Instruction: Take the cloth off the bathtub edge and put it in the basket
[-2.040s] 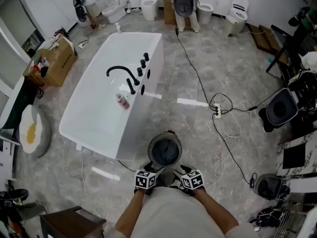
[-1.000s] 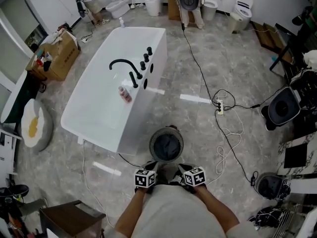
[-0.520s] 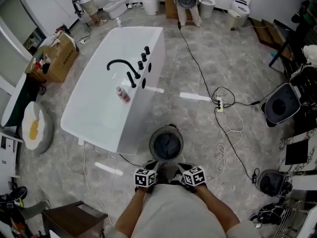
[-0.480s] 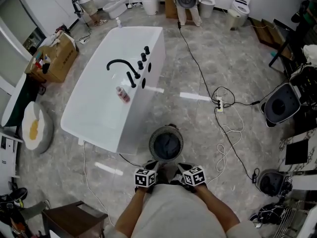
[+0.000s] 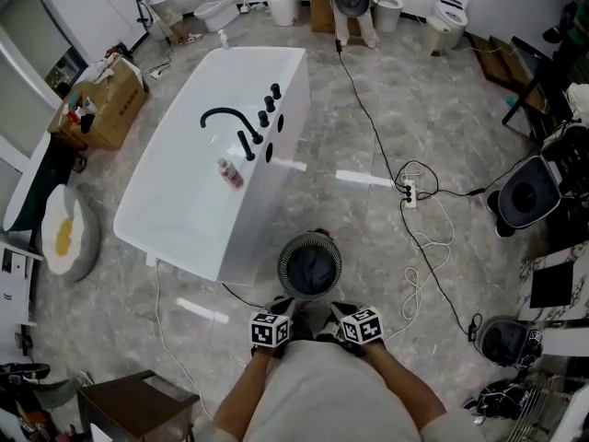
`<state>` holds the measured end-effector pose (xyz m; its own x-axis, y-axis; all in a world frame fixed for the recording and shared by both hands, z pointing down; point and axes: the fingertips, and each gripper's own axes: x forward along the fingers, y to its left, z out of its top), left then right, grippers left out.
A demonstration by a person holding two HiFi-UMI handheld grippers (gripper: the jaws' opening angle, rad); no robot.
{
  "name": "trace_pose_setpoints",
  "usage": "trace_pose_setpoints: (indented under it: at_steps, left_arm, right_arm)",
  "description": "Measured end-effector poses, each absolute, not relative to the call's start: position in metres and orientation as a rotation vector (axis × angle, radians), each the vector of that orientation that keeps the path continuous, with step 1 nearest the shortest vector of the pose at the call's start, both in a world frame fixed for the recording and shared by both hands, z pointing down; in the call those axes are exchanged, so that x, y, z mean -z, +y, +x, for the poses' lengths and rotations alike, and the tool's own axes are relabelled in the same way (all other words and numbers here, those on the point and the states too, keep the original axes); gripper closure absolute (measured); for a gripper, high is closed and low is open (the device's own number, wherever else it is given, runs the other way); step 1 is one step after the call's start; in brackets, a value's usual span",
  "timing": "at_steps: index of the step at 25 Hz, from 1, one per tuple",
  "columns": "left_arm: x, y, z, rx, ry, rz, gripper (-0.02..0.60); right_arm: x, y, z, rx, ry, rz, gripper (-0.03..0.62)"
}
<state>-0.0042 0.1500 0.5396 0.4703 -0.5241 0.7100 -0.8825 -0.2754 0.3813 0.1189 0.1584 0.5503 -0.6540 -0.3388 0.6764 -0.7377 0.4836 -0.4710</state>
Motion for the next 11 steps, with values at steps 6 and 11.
trace_pose_setpoints:
  at_steps: [6,11]
  left_arm:
    - [-0.5407,0.1506,-0.0031,-0.587,-1.167,1.945,0.525]
    - [-0.5402,0.1542,-0.0058,-0.578,-1.172,1.942,0.525]
  right_arm:
    - [-0.5514,0.1582,0.1205,-1.066,-2.232,0.896,0.594]
    - [-0.5504,0.1599,0.1216,-1.084,-2.232,0.916,0.594]
